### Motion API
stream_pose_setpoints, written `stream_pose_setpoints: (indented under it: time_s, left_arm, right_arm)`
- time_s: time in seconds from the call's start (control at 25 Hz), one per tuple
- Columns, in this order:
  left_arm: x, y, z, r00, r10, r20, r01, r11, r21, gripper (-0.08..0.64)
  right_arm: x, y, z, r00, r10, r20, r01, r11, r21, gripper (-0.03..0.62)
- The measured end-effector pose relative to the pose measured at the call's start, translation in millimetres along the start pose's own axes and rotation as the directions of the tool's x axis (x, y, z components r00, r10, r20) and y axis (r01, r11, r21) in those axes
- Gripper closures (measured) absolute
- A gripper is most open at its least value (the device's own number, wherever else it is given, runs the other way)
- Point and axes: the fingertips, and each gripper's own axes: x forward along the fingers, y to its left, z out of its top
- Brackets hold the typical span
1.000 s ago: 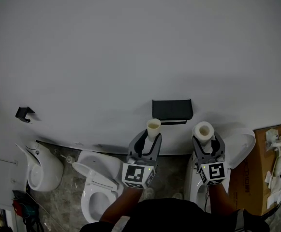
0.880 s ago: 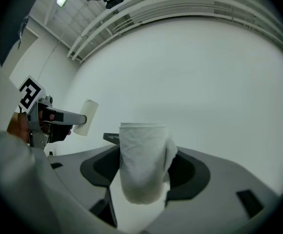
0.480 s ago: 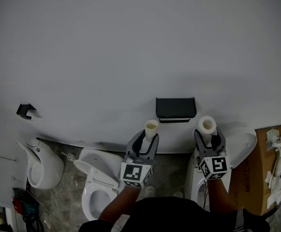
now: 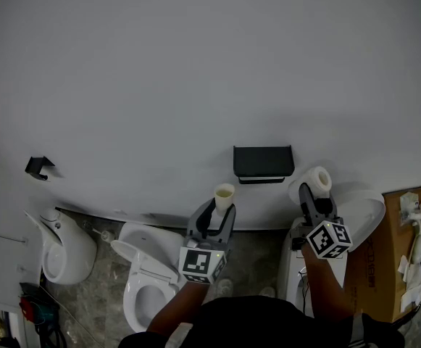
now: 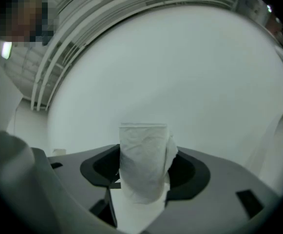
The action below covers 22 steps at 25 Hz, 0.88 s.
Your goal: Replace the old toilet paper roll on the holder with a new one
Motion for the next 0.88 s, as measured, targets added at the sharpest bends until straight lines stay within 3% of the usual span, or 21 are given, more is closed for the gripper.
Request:
stream_pose_setpoints:
  time_s: [0.12,0.24,0.32,0.44,0.6,0.76,0.88]
  left_arm:
    - [-1.4,1.0,-3.9,1.000,0.005,-0.011,-0.005,1.000,-0.001,0.387]
    - [-5.3,4.4,-8.2,1.000,0.018,-0.023,-0.018,1.000,0.002,0.387]
    - [-7.4,7.3,-9.1,0.999,0.026,-0.022,-0.026,1.000,0.000,0.388]
    - [-8.9,7.9,-13.9,0.999,0.028,-0.031,-0.028,1.000,-0.003,0.387]
    - [-9.7,9.1,-16.2,0.999,0.029,-0.038,-0.030,1.000,-0.001,0.387]
    - [-13.3,13.9,-21.6,0.997,0.045,-0.064,-0.045,0.999,-0.010,0.387]
    - [-14.7,15.5,-20.8,0.997,0.048,-0.063,-0.048,0.999,-0.002,0.387]
  right_arm:
    - [4.5,-20.5,-5.7,0.999,-0.048,0.004,0.046,0.982,0.181,0.319]
    - [9.5,-38.5,-10.7,0.996,-0.087,0.009,0.079,0.935,0.347,0.319]
    - [13.6,-50.3,-16.3,0.993,-0.114,0.008,0.097,0.881,0.464,0.319]
    - [18.9,-65.7,-29.8,0.988,-0.152,0.004,0.116,0.771,0.626,0.319]
    - [25.2,-75.8,-46.1,0.982,-0.187,0.011,0.112,0.635,0.764,0.319]
    - [32.0,-73.5,-59.1,0.980,-0.196,0.012,0.099,0.545,0.832,0.319]
    - [35.6,-69.9,-65.4,0.980,-0.197,0.012,0.092,0.509,0.856,0.319]
